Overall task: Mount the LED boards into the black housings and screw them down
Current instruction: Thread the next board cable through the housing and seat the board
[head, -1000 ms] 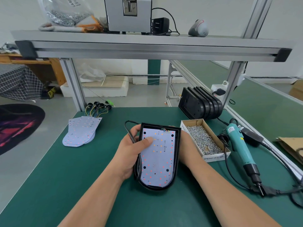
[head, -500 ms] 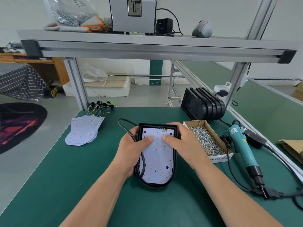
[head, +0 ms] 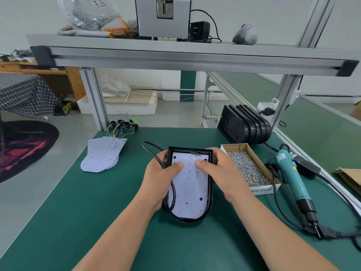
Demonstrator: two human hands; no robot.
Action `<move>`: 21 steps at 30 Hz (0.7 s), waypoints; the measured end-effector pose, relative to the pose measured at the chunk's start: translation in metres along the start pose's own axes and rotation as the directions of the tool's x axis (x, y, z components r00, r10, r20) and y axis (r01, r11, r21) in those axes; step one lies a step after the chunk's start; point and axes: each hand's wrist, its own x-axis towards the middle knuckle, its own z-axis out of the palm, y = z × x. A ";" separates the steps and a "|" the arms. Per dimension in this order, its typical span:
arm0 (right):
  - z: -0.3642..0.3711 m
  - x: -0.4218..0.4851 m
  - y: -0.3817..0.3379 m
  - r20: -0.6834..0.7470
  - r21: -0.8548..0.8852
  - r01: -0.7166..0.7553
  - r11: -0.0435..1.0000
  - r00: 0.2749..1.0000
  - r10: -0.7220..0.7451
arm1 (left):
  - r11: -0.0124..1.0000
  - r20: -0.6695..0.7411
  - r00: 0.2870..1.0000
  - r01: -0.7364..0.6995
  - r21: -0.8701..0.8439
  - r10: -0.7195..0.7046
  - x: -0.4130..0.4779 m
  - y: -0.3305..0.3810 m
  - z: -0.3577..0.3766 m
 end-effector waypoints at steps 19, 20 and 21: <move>-0.012 0.007 0.006 0.095 -0.092 -0.085 0.992 0.991 0.094 | 0.976 0.082 0.991 0.087 0.199 -0.105 0.002 -0.004 -0.003; -0.010 0.006 0.006 0.124 -0.118 -0.087 0.989 0.987 0.102 | 0.977 0.066 0.993 0.081 0.197 -0.096 0.003 -0.005 -0.005; -0.009 0.006 0.006 0.140 -0.139 -0.084 0.987 0.985 0.103 | 0.977 0.062 0.993 0.084 0.198 -0.098 0.003 -0.004 -0.006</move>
